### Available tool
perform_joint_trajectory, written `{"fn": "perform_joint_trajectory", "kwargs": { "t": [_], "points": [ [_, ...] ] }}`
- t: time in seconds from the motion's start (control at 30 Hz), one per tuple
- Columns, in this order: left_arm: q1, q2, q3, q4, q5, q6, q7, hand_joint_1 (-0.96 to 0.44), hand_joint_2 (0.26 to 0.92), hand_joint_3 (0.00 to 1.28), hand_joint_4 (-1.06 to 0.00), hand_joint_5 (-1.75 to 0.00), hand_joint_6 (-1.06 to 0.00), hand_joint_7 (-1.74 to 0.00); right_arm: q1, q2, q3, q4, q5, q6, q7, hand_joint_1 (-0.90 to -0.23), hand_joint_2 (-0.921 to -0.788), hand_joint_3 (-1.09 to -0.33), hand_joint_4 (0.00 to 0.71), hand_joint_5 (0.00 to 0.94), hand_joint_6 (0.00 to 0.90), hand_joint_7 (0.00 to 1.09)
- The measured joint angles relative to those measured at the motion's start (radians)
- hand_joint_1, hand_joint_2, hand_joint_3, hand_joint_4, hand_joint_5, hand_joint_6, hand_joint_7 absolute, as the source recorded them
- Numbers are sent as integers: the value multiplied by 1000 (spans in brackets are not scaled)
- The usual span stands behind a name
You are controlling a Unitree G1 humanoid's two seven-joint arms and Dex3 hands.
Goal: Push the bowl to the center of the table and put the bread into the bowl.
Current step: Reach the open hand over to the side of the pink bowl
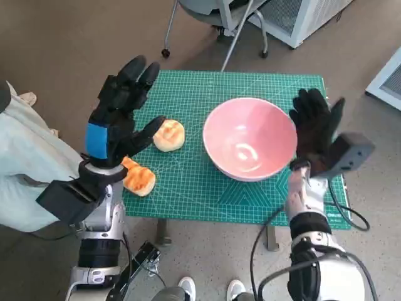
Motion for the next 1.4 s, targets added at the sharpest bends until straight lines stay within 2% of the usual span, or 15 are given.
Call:
{"fn": "perform_joint_trajectory", "kwargs": {
  "t": [0.23,0.37,0.5,0.77,0.87,1.0,1.1,1.27,1.4],
  "points": [
    [30,12,4,-34,1,1,11,-393,921,250,-400,-3,-369,-278,-32,26,11,5,-16,15,-27,-495,-921,-775,275,4,40,747],
    [49,20,6,-50,2,2,14,-391,921,251,-404,-4,-371,-265,-45,42,15,9,-30,36,-32,-475,-921,-790,250,1,24,751],
    [64,27,10,-56,11,2,24,-391,921,253,-405,-4,-375,-256,-52,53,13,12,-31,58,-30,-461,-921,-807,226,0,4,755],
    [115,83,26,-77,50,-1,21,-392,921,259,-402,-1,-365,-238,-53,53,8,10,-32,51,-10,-520,-921,-800,241,10,0,755],
    [134,149,38,-78,91,-2,5,-401,921,260,-401,-1,-354,-231,-53,49,12,4,-38,19,-2,-552,-921,-792,262,16,8,742],
    [160,280,49,-84,158,9,-47,-392,921,210,-402,-1,-343,-223,-53,36,22,-12,-41,-42,28,-555,-921,-773,291,19,36,708],
    [174,384,59,-86,194,26,-96,-374,921,148,-397,0,-338,-218,-54,23,35,-34,-43,-102,71,-559,-921,-764,315,23,57,687],
    [176,547,55,-86,231,81,-200,-325,903,51,-335,0,-337,-198,-53,-1,87,-98,-60,-233,170,-560,-921,-762,347,33,74,683],
    [168,628,37,-84,238,132,-272,-276,872,14,-290,0,-343,-173,-47,-8,126,-162,-73,-334,241,-538,-921,-771,356,30,69,706]
  ]
}}
